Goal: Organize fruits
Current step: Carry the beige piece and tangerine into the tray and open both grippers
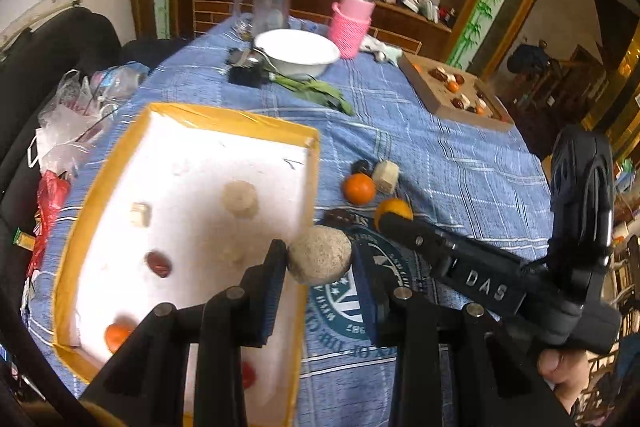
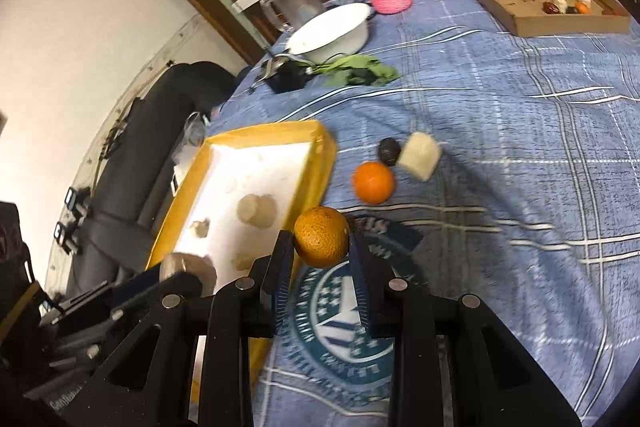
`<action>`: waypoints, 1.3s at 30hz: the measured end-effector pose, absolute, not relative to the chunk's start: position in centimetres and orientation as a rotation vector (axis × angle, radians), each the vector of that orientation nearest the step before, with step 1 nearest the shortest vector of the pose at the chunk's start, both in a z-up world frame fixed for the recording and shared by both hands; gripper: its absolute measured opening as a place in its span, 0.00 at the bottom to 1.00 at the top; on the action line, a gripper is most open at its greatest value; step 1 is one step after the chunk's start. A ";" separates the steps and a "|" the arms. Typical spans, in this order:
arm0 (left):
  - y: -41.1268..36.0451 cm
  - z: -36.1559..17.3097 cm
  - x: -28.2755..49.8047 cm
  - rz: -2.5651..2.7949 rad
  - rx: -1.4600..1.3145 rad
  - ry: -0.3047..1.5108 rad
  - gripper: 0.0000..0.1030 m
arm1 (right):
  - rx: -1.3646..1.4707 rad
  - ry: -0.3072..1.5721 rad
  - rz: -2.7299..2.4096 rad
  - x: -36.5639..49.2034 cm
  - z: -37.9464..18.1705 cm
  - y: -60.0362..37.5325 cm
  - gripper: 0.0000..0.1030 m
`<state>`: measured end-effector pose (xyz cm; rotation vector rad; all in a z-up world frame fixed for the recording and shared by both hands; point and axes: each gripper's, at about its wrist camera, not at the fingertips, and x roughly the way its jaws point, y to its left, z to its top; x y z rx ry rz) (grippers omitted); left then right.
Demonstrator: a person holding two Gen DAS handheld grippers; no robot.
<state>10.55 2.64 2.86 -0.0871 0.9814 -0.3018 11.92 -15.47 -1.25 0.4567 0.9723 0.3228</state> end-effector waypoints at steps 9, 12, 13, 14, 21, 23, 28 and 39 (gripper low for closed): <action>6.0 3.2 10.4 -0.268 -0.126 0.954 0.35 | 0.416 0.984 0.353 11.8 -0.6 -11.8 0.26; 6.9 3.0 10.8 -0.260 -0.141 0.956 0.35 | 0.406 0.987 0.357 12.0 -0.7 -11.0 0.26; 7.2 2.9 10.8 -0.257 -0.147 0.957 0.35 | 0.405 0.988 0.359 12.0 -0.7 -10.9 0.26; 7.5 2.7 10.9 -0.253 -0.153 0.958 0.35 | 0.405 0.990 0.361 12.1 -0.8 -10.8 0.26; 11.0 2.7 12.7 -0.213 -0.202 0.972 0.35 | 0.420 0.994 0.372 13.1 -0.8 -10.5 0.26; 12.3 2.8 13.5 -0.193 -0.214 0.972 0.35 | 0.417 0.997 0.378 13.8 -0.7 -10.1 0.26; 14.4 1.9 15.9 -0.166 -0.215 0.987 0.35 | 0.403 1.022 0.392 15.7 -1.3 -8.8 0.26; 12.5 -3.3 21.7 -0.144 -0.086 1.092 0.35 | 0.378 1.139 0.309 23.5 -4.4 -5.8 0.26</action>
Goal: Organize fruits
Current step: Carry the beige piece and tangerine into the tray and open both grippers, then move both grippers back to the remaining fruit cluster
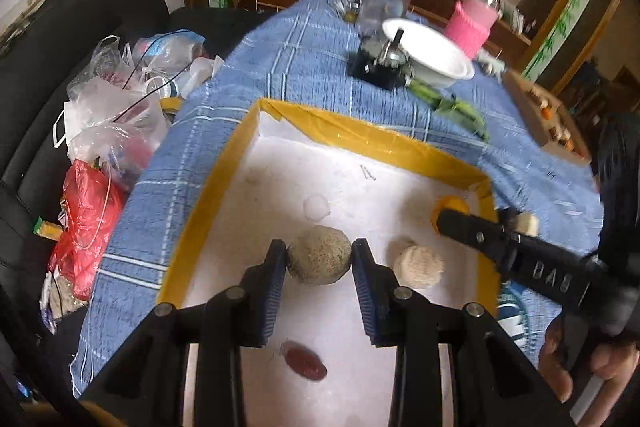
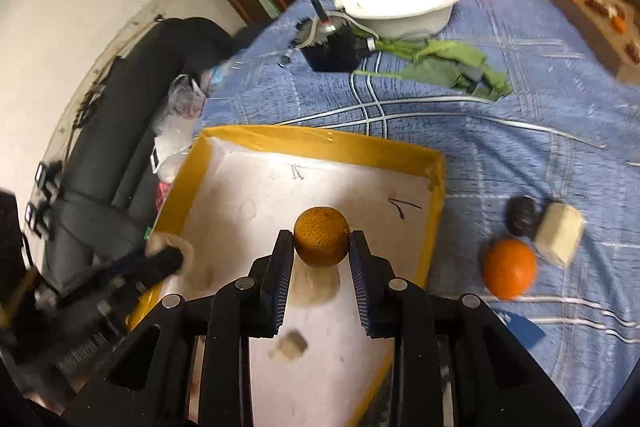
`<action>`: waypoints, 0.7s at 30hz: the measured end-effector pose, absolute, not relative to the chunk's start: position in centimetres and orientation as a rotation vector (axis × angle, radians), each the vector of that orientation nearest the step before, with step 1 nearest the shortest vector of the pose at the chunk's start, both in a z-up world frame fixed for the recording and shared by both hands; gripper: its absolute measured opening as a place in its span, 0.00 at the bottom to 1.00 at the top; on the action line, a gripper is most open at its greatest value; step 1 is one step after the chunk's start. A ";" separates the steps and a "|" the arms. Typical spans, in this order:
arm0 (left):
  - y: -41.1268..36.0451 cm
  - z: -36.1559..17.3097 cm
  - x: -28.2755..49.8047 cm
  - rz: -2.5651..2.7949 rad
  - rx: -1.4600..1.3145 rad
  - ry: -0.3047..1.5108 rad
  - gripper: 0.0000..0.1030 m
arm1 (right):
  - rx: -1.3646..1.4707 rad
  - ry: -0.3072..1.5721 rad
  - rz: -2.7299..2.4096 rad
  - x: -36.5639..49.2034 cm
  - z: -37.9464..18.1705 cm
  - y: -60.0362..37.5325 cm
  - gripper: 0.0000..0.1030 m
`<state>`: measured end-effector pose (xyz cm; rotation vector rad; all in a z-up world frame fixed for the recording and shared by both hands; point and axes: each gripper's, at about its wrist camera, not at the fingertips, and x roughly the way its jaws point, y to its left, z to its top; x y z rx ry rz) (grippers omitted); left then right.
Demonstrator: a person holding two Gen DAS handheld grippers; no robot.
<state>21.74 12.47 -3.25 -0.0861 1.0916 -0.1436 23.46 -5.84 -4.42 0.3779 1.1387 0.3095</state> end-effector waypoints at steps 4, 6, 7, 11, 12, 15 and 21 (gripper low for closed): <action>11.2 -4.3 21.6 -0.156 -0.024 1.112 0.35 | 0.342 1.172 0.278 24.4 -5.3 -5.3 0.26; 10.7 -4.8 21.4 -0.151 0.008 1.121 0.35 | 0.323 1.181 0.270 24.5 -5.8 -5.1 0.26; 10.5 -5.1 21.6 -0.143 0.023 1.127 0.35 | 0.307 1.183 0.260 24.5 -5.9 -4.9 0.26; 10.3 -6.4 21.8 -0.140 0.039 1.164 0.36 | 0.269 1.174 0.239 24.4 -6.0 -4.5 0.27; 10.2 -6.5 21.7 -0.142 0.043 1.161 0.36 | 0.267 1.173 0.239 24.4 -6.0 -4.5 0.27; 10.3 -6.4 21.4 -0.141 0.040 1.156 0.36 | 0.293 1.166 0.275 24.3 -5.9 -4.8 0.31; 10.2 -4.8 20.0 -0.164 0.001 1.108 0.51 | 0.411 1.110 0.379 22.9 -3.6 -6.7 0.38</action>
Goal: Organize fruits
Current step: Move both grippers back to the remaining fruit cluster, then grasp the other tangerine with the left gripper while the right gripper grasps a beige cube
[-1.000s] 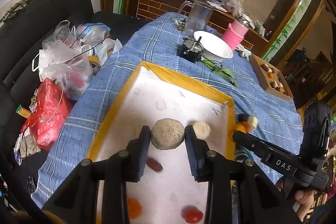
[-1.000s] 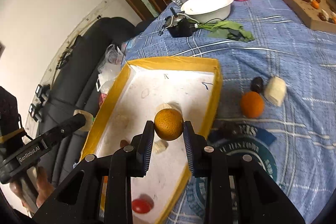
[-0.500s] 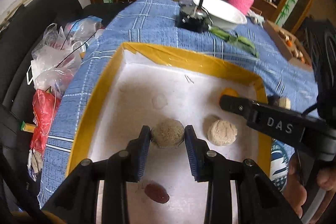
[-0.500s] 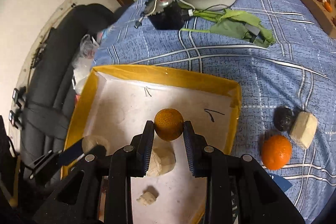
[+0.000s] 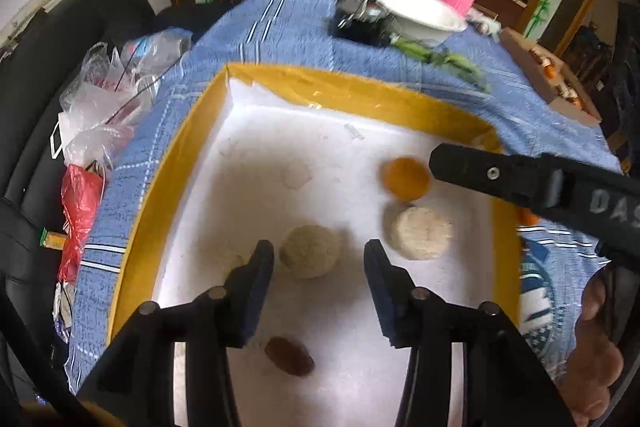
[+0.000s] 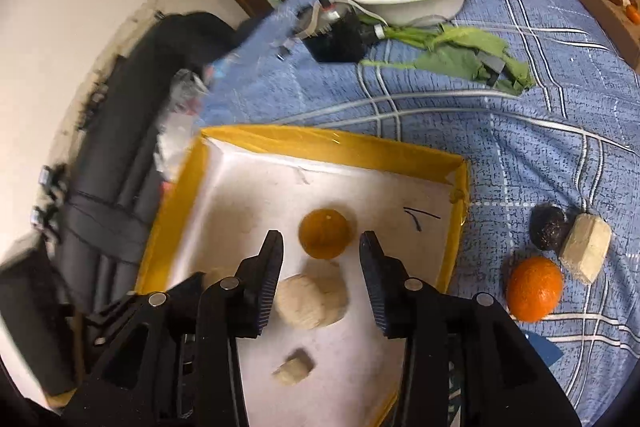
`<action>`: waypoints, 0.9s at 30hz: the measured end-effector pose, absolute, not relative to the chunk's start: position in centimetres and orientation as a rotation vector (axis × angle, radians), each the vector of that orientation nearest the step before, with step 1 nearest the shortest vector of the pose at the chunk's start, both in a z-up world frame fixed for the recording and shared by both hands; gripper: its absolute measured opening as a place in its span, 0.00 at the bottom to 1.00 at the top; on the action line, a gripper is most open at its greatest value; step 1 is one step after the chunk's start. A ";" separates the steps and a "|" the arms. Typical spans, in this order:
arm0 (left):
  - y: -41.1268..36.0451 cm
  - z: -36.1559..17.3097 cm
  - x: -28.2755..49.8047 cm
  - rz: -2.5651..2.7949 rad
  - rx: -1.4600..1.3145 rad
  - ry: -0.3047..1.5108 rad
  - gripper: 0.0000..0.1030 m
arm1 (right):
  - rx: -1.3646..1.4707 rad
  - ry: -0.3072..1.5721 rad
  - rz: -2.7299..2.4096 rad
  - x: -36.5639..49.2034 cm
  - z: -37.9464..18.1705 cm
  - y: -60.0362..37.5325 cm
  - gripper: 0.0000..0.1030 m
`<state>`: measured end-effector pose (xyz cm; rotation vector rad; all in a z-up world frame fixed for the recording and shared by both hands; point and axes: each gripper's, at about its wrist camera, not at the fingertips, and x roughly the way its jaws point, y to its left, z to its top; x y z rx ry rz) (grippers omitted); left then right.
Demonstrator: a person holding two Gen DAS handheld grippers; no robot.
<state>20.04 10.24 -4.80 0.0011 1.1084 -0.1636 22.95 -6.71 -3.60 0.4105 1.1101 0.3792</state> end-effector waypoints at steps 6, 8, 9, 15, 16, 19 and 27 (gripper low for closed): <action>8.7 -0.9 16.3 -0.189 -0.023 1.010 0.67 | 0.476 0.987 0.441 18.7 0.5 -10.6 0.50; 7.9 0.2 14.9 -0.223 -0.036 0.987 0.69 | 0.489 0.963 0.437 17.6 1.1 -12.1 0.51; 7.4 0.6 14.4 -0.237 -0.042 0.979 0.70 | 0.498 0.955 0.431 17.1 1.3 -13.1 0.51; 2.9 2.0 11.4 -0.345 -0.026 0.959 0.70 | 0.555 0.944 0.335 14.6 0.1 -20.3 0.52; 2.1 2.0 11.3 -0.356 -0.013 0.962 0.70 | 0.564 0.950 0.314 14.4 -0.4 -21.4 0.52; -0.3 1.2 11.1 -0.372 0.032 0.984 0.70 | 0.621 0.974 0.269 14.2 -2.1 -24.1 0.53; -3.8 -0.4 11.9 -0.363 0.082 1.032 0.70 | 0.693 1.024 0.277 16.2 -4.1 -24.6 0.48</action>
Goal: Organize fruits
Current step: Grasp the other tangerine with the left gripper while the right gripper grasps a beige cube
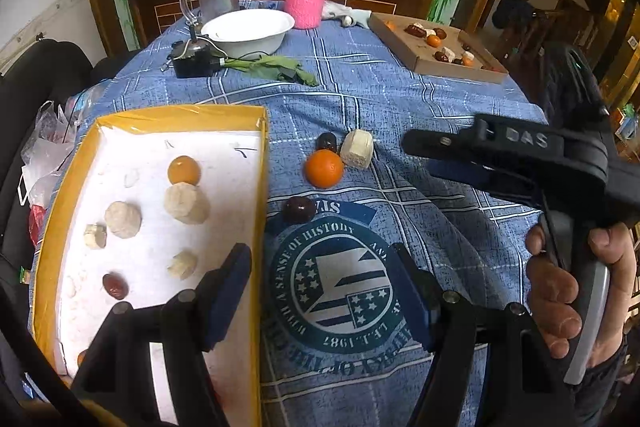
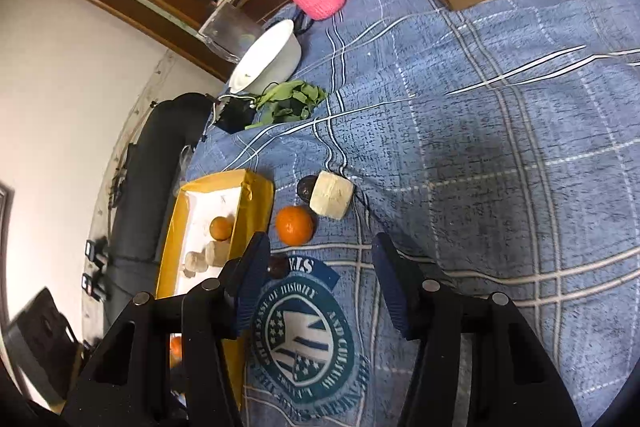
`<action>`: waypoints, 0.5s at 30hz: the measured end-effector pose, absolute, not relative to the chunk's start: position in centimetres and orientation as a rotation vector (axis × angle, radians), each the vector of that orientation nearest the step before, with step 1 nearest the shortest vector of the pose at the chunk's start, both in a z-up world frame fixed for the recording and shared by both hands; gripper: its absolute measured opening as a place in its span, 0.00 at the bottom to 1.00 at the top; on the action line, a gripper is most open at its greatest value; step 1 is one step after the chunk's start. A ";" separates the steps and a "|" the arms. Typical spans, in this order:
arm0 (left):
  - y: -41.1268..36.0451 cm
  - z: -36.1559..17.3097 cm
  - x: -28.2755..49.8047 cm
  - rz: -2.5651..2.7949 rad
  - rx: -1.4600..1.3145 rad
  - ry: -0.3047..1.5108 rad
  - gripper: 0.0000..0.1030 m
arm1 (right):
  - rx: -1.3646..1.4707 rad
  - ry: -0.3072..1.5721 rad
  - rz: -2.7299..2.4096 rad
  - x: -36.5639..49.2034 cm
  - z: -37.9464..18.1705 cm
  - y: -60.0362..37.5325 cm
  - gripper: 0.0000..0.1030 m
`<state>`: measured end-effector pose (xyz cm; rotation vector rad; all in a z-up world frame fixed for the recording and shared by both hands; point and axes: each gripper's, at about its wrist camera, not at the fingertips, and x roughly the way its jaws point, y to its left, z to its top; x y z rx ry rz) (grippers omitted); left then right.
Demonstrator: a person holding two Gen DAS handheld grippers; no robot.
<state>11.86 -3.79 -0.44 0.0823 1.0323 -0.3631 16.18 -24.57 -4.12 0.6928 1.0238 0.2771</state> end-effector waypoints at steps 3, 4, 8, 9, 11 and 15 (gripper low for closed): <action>-3.9 -0.7 12.2 -0.355 0.085 1.036 0.70 | 0.686 1.052 0.275 17.8 -4.7 -23.6 0.48; -3.9 -0.8 12.3 -0.351 0.083 1.037 0.70 | 0.682 1.059 0.273 18.3 -4.9 -23.4 0.47; -3.7 -1.1 12.9 -0.350 0.071 1.047 0.70 | 0.685 1.079 0.257 19.8 -6.1 -22.6 0.42; -3.7 -1.2 13.1 -0.352 0.069 1.051 0.70 | 0.688 1.082 0.245 20.0 -6.3 -22.7 0.42; -3.8 -1.3 13.5 -0.356 0.071 1.053 0.70 | 0.699 1.078 0.235 20.3 -7.0 -22.8 0.40; -4.0 -1.5 14.5 -0.356 0.077 1.060 0.70 | 0.701 1.063 0.219 20.7 -7.8 -23.0 0.35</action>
